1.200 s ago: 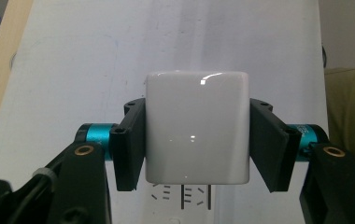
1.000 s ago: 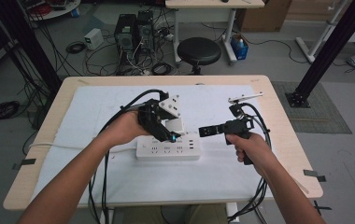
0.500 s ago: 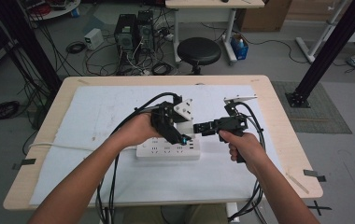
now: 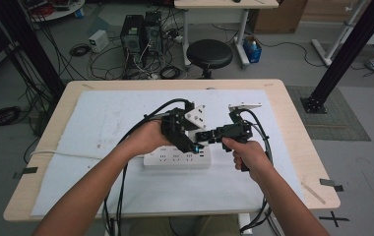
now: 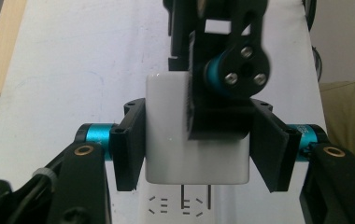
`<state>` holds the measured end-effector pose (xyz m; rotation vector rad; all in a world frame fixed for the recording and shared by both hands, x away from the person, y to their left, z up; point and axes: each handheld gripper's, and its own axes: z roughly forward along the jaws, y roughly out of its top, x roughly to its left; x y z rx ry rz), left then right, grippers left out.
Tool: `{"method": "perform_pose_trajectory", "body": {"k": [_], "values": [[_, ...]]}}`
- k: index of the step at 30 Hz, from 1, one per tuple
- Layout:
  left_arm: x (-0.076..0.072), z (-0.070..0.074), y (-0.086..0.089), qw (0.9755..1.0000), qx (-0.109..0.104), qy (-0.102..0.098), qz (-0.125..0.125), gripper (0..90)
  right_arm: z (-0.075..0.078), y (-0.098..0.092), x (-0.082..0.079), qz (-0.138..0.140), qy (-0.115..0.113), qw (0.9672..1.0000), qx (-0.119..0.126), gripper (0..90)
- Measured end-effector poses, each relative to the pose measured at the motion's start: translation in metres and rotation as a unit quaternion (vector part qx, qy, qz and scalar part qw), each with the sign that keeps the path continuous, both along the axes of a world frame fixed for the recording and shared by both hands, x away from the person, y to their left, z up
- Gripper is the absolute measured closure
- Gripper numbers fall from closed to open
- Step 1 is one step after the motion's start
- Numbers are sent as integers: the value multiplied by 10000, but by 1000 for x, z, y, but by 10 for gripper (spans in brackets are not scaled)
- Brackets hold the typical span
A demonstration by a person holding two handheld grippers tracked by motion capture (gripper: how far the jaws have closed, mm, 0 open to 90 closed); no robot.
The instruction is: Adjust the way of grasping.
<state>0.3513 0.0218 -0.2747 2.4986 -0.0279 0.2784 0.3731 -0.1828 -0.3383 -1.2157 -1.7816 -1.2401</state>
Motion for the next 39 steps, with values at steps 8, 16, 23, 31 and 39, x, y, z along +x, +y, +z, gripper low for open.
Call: {"method": "perform_pose_trajectory", "body": {"k": [8, 16, 23, 31, 39], "values": [[-1, -2, -3, 9999, 23, -117, -8, 423, -4, 4, 2, 57, 119, 9999, 84, 592], [-2, -5, -5, 9995, 265, -142, 34, 415, -6, 5, 1, 26, 37, 10000, 25, 617], [3, -8, 11, 9978, 433, 264, 428, 285, -7, -13, 0, -158, -469, 9974, -533, 620], [18, -16, 58, 9896, 592, 683, 1120, 189, 5, -44, -8, -294, -1379, 9712, -1919, 620], [28, -26, 108, 9749, 1068, 906, 1733, 189, 19, -53, -12, -87, -1895, 9395, -2851, 619]]}}
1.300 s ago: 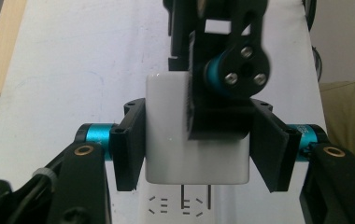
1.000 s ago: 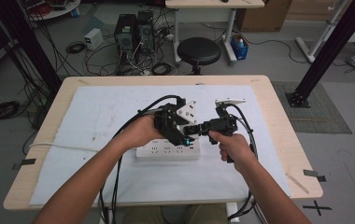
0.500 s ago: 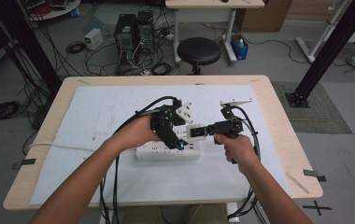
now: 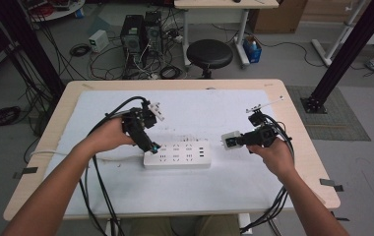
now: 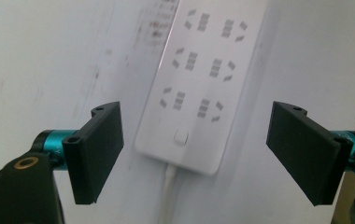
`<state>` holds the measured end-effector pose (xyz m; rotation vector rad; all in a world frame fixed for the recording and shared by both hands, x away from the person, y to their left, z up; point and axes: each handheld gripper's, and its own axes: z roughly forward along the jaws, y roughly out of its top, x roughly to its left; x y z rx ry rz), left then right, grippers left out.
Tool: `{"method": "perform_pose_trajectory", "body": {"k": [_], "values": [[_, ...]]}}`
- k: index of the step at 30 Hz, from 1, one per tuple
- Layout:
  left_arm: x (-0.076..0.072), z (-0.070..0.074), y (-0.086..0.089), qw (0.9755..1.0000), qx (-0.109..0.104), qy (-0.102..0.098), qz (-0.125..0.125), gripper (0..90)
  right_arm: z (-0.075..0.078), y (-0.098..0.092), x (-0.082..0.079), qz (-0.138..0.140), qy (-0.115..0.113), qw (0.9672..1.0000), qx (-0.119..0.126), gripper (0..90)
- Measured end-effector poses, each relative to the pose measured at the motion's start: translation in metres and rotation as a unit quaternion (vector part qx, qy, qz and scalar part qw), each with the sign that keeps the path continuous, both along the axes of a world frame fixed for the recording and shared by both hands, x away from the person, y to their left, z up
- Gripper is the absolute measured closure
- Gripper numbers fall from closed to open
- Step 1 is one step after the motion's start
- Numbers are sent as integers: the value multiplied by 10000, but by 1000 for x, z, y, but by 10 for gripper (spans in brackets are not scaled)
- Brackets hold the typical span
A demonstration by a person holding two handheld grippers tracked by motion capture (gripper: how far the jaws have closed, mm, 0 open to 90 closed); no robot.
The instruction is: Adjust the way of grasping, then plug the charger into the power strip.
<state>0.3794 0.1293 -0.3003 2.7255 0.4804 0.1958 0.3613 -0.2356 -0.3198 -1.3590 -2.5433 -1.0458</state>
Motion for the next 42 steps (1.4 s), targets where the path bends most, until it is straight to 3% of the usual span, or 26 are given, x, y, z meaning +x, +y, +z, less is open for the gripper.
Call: {"method": "perform_pose_trajectory", "body": {"k": [2, 3, 5, 11, 13, 16, 17, 23, 32, 37, 38, 40, 42], "values": [[1, -1, 10, 9999, 132, 11, 91, 189, 7, -1, -2, 196, -199, 9987, -429, 620], [2, -1, 14, 9998, 179, 19, 128, 189, 7, -1, -2, 196, -199, 9987, -429, 620], [3, 0, 22, 9995, 224, 24, 209, 189, 11, 0, -3, 279, -281, 9966, -723, 619], [1, 5, 38, 9991, 138, 11, 396, 189, 20, -2, -2, 618, -320, 9887, -1331, 619], [-1, 6, 41, 9990, 172, -2, 423, 189, 24, -1, -2, 783, -384, 9828, -1628, 619], [-3, 8, 45, 9993, 112, 20, 365, 189, 28, 2, -3, 967, -464, 9703, -2167, 619], [-4, 9, 46, 9993, 85, 20, 360, 188, 29, 2, -2, 1018, -517, 9682, -2226, 618], [-4, 11, 48, 9989, 88, -104, 446, 189, 33, 0, -4, 998, -599, 9688, -2189, 618], [-8, 13, 56, 9983, 141, -85, 566, 189, 33, 2, 0, 1103, -732, 9682, -2124, 617], [-8, 14, 61, 9980, 63, -264, 564, 189, 33, 11, 6, 1203, -1065, 9605, -2270, 618], [-8, 14, 62, 9982, 104, -294, 519, 189, 33, 12, 8, 1201, -1162, 9601, -2241, 618], [-7, 12, 62, 9983, 142, -320, 473, 189, 36, 16, 13, 1220, -1137, 9615, -2184, 618], [-6, 10, 63, 9986, 168, -308, 403, 189, 38, 20, 18, 1275, -1129, 9596, -2241, 618]]}}
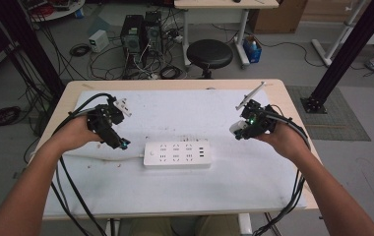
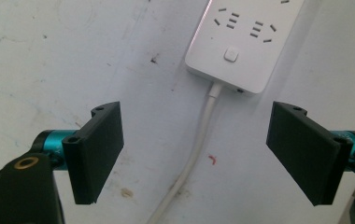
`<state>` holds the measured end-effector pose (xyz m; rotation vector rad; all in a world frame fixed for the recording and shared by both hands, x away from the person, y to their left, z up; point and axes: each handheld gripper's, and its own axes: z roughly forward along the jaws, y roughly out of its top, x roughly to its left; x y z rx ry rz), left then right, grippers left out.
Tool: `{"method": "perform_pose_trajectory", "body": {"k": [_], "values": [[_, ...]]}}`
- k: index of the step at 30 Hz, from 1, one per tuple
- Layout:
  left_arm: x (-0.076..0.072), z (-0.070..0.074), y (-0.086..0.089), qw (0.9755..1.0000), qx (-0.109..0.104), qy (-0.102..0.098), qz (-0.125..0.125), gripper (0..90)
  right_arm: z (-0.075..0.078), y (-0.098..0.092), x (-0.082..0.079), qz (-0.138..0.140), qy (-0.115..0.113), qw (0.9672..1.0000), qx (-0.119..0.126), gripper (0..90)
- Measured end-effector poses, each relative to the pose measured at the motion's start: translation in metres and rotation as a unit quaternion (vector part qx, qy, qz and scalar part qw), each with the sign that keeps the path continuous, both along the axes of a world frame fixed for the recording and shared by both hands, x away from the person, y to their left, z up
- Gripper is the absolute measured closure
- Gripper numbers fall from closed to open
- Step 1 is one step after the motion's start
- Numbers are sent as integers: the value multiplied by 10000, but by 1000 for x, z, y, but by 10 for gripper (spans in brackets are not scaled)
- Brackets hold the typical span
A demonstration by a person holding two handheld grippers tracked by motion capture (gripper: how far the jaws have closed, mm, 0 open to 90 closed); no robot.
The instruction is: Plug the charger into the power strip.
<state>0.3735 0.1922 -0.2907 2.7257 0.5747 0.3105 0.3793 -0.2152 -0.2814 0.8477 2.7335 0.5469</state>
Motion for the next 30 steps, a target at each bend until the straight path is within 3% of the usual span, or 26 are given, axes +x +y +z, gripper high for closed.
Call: {"method": "perform_pose_trajectory", "body": {"k": [4, 8, 12, 17, 19, 27, 30], "values": [[0, -5, 2, 10000, 25, 68, -8, 189, 9, 12, 11, 279, 69, 9994, -186, 618], [1, -9, 8, 9997, 63, 57, 232, 189, 20, 29, 20, 658, 95, 9973, -320, 618], [0, -15, 16, 9990, -60, -47, 437, 189, 24, 53, 30, 1033, 109, 9939, -374, 617], [-3, -19, 22, 9985, -143, -133, 518, 188, 14, 88, 35, 1386, 148, 9888, -542, 618], [-4, -19, 24, 9988, -79, -145, 460, 189, 8, 99, 35, 1460, 210, 9871, -630, 618], [-5, -20, 18, 9995, 39, -150, 274, 189, -18, 125, 34, 1924, 485, 9758, -923, 618], [-6, -22, 17, 9996, 69, -118, 237, 189, -28, 134, 33, 2082, 430, 9712, -1071, 619]]}}
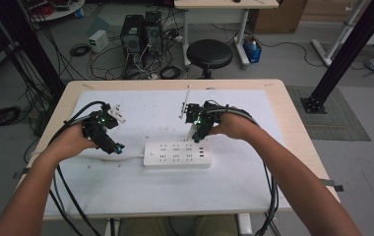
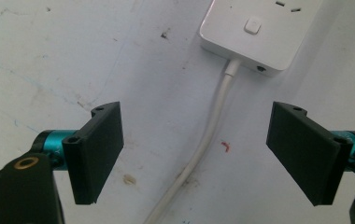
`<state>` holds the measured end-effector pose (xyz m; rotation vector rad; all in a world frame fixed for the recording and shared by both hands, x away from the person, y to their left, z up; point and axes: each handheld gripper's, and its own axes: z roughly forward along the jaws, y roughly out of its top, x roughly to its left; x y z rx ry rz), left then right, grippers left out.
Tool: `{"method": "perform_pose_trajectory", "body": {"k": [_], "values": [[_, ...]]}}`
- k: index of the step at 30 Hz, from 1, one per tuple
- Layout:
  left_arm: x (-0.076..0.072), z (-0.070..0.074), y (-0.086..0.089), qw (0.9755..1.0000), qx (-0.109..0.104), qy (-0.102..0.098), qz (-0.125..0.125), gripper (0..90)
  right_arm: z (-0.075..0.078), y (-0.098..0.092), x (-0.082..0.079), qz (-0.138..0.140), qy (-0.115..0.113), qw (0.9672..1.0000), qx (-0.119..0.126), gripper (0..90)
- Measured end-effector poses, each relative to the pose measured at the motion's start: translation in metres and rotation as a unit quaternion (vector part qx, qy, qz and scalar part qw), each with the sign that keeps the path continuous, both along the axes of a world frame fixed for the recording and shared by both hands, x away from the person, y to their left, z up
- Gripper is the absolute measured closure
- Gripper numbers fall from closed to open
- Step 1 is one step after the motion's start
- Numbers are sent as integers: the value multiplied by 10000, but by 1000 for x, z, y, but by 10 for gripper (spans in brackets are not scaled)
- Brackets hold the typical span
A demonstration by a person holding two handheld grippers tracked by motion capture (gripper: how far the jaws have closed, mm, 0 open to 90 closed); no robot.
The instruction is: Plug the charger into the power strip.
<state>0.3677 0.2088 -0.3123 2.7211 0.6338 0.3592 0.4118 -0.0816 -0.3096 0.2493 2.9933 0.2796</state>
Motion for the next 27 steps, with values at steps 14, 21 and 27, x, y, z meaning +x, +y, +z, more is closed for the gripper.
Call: {"method": "perform_pose_trajectory", "body": {"k": [14, 21, 27], "values": [[-2, -12, 8, 9996, -193, 89, 175, 189, -41, 28, 3, 359, 146, 9976, -578, 619], [1, -14, 9, 9997, -139, 146, 143, 189, -45, 34, 3, 571, 144, 9957, -709, 620], [3, -16, 2, 9999, -42, 138, 20, 189, -46, 39, 1, 1190, -12, 9886, -922, 620]]}}
